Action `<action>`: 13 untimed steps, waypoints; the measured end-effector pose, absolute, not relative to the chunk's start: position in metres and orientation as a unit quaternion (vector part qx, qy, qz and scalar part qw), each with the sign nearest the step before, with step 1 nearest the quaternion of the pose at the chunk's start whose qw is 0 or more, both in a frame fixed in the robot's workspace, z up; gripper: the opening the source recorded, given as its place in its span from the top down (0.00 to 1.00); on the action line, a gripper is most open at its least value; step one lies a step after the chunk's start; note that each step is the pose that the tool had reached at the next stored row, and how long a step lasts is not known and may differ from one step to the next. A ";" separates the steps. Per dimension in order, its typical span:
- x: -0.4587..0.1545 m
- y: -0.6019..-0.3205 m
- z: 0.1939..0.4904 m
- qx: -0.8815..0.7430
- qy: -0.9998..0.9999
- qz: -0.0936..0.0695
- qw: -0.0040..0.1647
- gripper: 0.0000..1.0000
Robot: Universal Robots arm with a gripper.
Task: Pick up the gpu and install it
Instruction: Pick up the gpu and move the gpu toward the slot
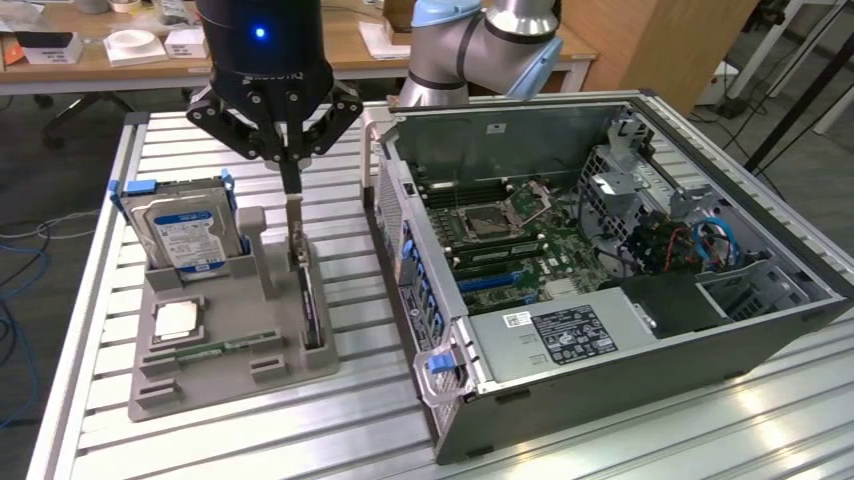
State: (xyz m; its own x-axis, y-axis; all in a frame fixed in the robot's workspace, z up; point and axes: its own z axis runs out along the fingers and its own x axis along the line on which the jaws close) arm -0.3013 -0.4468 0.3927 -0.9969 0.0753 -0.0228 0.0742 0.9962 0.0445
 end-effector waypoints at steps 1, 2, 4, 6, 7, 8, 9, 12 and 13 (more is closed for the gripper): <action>-0.301 -0.447 0.393 0.037 0.999 0.022 0.012 0.89; -0.301 -0.447 0.393 0.037 0.999 0.022 0.012 0.89; -0.301 -0.447 0.393 0.037 0.999 0.022 0.012 0.89; -0.301 -0.447 0.393 0.037 0.999 0.022 0.012 0.89; -0.301 -0.447 0.393 0.037 0.999 0.022 0.012 0.89; -0.301 -0.447 0.393 0.037 0.999 0.022 0.012 0.83; -0.301 -0.447 0.393 0.037 0.999 0.022 0.012 0.77; -0.301 -0.447 0.393 0.037 0.999 0.022 0.012 0.65; -0.301 -0.447 0.393 0.037 0.999 0.022 0.012 0.65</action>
State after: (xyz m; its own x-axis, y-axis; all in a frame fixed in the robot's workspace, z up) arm -0.3013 -0.4468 0.3927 -0.9969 0.0753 -0.0229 0.0742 0.9962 0.0446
